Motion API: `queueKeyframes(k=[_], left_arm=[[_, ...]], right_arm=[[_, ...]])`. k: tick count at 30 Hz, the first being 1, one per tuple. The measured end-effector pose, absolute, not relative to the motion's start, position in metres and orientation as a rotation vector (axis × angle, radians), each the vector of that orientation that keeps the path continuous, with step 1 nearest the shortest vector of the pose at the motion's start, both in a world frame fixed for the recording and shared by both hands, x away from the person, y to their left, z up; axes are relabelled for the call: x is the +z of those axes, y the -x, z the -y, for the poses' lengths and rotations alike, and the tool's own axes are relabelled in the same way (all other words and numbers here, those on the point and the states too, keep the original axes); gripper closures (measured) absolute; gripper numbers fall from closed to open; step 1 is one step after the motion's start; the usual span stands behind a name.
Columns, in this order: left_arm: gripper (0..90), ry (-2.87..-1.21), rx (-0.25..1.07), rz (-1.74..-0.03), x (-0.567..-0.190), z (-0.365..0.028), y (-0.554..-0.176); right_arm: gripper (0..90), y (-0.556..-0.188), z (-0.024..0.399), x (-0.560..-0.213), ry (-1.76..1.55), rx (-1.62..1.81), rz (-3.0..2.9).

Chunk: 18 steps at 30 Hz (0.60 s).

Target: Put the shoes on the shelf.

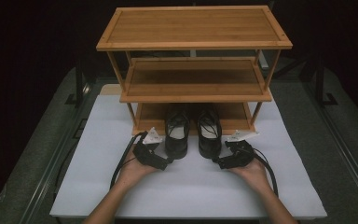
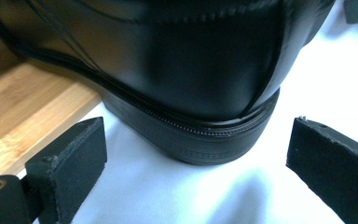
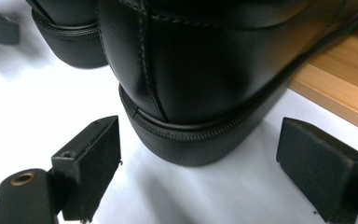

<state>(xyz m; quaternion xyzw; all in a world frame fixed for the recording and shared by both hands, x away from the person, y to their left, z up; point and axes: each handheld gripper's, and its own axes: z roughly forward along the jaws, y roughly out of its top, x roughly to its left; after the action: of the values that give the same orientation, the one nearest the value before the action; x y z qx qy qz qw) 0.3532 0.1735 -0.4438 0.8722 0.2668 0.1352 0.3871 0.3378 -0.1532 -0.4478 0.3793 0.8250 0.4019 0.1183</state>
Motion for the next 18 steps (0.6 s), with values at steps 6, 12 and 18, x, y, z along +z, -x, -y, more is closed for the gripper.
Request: queueKeyframes(k=[6,12,18], left_arm=[[6.1,-2.249,0.355,-0.657,-0.453,-0.166,-0.357],[9.0,-2.267,0.37,-0.649,-0.453,-0.163,-0.357],[13.5,-2.256,0.36,-0.628,-0.453,-0.157,-0.356]], right_arm=[[13.8,-0.343,0.147,-0.455,-1.095,1.165,-2.434],[14.5,-0.344,0.144,-0.457,-1.096,1.151,-2.431],[17.9,-0.342,0.137,-0.457,-1.086,1.171,-2.433]])
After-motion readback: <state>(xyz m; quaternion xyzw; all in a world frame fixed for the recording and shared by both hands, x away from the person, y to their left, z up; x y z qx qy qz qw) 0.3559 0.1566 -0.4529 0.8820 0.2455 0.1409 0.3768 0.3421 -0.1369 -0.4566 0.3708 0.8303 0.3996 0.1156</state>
